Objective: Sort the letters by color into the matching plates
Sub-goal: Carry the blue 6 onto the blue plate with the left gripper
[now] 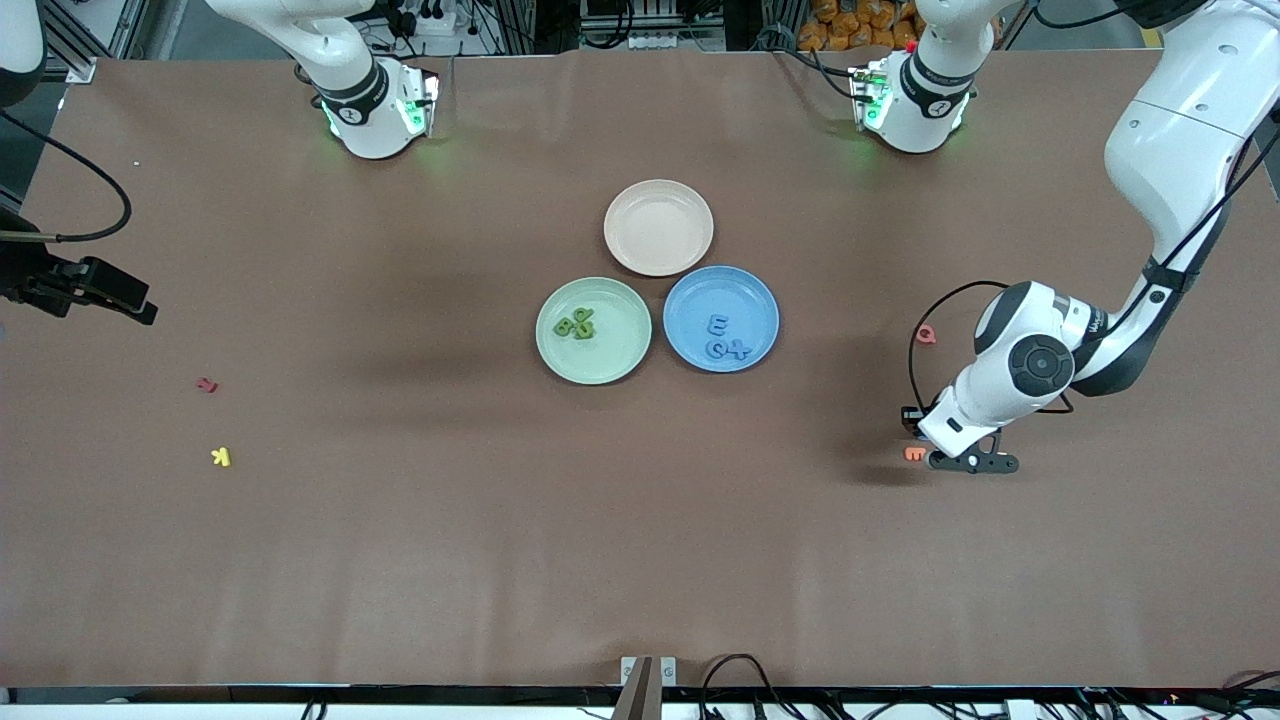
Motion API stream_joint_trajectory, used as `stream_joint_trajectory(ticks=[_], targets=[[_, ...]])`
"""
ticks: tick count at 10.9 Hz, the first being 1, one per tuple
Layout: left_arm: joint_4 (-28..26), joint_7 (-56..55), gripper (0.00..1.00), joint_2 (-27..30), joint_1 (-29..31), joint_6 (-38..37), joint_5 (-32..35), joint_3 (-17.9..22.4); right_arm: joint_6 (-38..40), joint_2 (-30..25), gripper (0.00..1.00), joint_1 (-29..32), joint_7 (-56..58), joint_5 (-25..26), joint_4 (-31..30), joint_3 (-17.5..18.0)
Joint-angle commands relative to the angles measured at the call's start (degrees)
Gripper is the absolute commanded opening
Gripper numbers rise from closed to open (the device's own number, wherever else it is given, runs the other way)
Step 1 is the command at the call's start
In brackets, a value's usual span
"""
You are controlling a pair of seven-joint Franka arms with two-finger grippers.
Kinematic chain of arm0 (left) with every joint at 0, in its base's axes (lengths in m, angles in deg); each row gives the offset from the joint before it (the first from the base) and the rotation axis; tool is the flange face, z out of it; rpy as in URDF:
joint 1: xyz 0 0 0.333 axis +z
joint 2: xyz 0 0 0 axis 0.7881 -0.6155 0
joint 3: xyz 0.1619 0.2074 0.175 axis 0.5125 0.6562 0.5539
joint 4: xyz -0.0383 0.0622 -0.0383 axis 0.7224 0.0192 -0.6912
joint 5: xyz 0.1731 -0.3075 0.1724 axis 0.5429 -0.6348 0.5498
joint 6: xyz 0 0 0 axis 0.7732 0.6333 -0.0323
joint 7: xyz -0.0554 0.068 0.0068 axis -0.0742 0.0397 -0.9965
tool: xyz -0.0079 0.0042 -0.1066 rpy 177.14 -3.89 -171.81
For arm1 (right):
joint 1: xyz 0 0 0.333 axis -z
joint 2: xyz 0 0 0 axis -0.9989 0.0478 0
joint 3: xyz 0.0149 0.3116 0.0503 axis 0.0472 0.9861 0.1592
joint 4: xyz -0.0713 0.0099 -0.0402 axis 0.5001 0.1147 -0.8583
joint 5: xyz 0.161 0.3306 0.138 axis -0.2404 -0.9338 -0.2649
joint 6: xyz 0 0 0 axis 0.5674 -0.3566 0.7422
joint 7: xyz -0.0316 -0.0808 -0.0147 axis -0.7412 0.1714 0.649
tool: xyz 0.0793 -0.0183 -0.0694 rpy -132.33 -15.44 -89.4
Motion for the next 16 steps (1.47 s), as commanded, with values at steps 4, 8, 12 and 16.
stream_joint_trajectory(ticks=[4,8,12,16], targets=[[-0.02,-8.79,0.0,2.88,-5.37,-3.36,-0.72,-0.56,-0.75,-0.38,1.0,-0.61,-0.14,-0.76,-0.57,-0.65],[0.42,-17.67,0.0,3.24,-6.09,-8.64,-0.72,-7.58,-0.75,-0.38,1.0,-0.61,-0.14,-0.76,-0.57,-0.65],[0.33,-26.27,0.0,3.15,-9.85,-9.79,-0.72,-10.32,-1.01,-0.3,1.0,-0.61,-0.14,-0.76,-0.65,-0.65],[0.42,-38.41,0.0,2.98,-18.81,-9.79,-0.72,-10.41,-1.1,-0.12,1.0,-0.61,-0.14,-0.76,-0.65,-0.65]])
